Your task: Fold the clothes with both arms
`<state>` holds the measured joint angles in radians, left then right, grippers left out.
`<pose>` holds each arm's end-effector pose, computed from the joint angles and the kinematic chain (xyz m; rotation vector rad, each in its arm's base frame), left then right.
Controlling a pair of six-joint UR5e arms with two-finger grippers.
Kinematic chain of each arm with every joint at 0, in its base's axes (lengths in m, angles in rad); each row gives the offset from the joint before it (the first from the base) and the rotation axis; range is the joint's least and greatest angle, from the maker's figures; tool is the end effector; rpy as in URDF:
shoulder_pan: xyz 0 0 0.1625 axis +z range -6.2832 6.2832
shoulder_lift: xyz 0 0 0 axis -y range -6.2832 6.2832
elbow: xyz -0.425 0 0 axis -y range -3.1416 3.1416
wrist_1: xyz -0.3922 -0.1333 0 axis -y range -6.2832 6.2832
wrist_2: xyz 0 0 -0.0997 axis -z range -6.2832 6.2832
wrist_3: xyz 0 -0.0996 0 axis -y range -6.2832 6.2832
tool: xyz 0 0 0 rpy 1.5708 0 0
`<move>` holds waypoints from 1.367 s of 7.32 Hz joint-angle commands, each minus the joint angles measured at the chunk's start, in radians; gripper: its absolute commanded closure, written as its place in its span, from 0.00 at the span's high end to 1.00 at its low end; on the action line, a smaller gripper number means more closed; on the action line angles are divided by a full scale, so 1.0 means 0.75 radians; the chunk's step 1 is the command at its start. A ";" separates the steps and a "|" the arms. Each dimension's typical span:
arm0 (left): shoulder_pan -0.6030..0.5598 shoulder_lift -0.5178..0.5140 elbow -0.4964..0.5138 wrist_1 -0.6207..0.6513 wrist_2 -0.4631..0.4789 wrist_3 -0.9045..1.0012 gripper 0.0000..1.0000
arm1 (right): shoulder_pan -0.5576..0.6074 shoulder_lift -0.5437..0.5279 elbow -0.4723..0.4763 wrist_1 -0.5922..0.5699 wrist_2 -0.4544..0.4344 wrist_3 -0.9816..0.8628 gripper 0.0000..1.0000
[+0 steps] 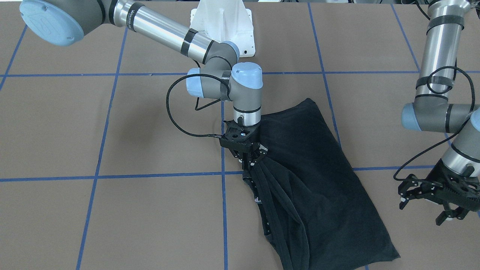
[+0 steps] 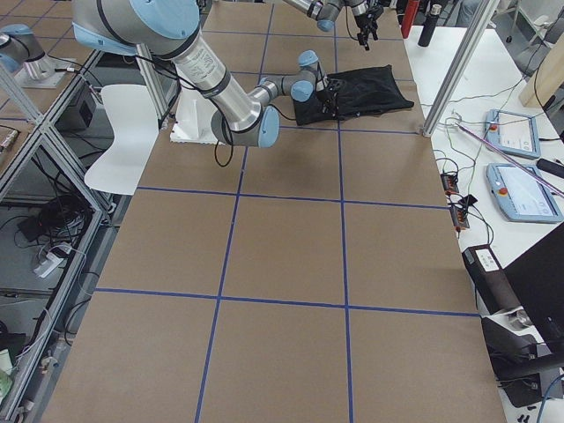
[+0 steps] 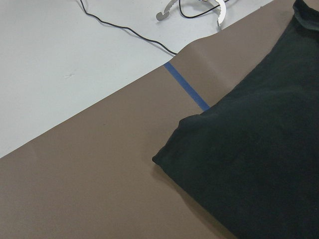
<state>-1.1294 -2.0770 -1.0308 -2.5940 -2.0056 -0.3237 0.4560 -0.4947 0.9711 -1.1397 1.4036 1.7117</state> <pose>0.2285 -0.6975 0.5137 0.7562 0.7350 0.3216 -0.7073 -0.5139 0.1663 0.3010 -0.8854 0.6295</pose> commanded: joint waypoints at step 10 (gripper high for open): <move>0.001 0.000 -0.004 -0.002 0.001 -0.002 1.00 | -0.121 -0.536 0.807 -0.223 -0.026 0.000 0.00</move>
<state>-1.1291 -2.0769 -1.0328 -2.5955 -2.0056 -0.3251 0.3840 -0.8036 1.4702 -1.2953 1.3976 1.7124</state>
